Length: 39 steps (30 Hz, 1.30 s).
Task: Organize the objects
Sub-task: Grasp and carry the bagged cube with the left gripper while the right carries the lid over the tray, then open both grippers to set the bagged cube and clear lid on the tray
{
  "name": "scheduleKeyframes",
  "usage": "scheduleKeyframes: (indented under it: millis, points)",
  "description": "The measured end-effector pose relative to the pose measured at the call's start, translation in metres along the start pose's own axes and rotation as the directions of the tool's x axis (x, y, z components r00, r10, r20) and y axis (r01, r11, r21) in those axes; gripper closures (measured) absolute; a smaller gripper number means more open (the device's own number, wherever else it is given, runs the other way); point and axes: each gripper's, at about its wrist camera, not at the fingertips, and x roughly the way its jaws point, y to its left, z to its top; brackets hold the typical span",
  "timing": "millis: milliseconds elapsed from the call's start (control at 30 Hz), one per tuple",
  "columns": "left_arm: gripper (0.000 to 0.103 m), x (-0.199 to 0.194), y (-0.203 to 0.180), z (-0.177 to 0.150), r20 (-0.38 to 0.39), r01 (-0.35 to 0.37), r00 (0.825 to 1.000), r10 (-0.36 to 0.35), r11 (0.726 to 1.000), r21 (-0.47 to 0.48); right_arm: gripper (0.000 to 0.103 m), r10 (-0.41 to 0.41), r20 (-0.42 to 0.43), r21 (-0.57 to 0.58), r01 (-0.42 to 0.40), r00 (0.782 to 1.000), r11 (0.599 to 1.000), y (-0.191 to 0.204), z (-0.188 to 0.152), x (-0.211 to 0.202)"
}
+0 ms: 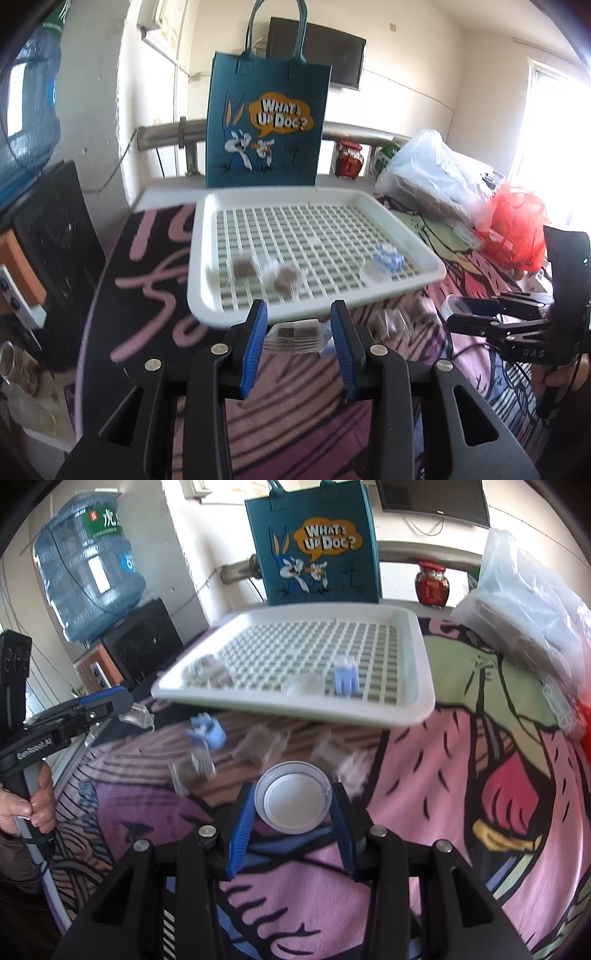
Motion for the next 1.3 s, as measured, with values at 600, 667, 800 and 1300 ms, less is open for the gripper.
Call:
scheduleKeyframes:
  millis: [600,667,800,1300]
  points:
    - [0.068,0.091,0.034,0.016,-0.087,-0.070,0.994,0.064,0.996,-0.063,0.063,-0.164,-0.109,-0.017,0.163,0.980,0.986,-0.033,0.074,0.066]
    - [0.068,0.098,0.035,0.012,-0.106,-0.067,0.993,0.060,0.995,-0.069,0.063,-0.170,-0.113,-0.004,0.171,0.979,0.985,-0.035,0.075,0.072]
    - [0.057,0.100,0.031,0.008,-0.112,-0.054,0.993,0.046,0.996,-0.066,0.061,-0.147,-0.113,0.028,0.152,0.983,0.988,-0.038,0.075,0.081]
    - [0.000,-0.007,0.035,0.013,0.130,0.019,0.992,0.000,0.990,-0.141,0.031,-0.034,0.292,0.112,0.001,0.956,0.994,-0.047,0.053,-0.063]
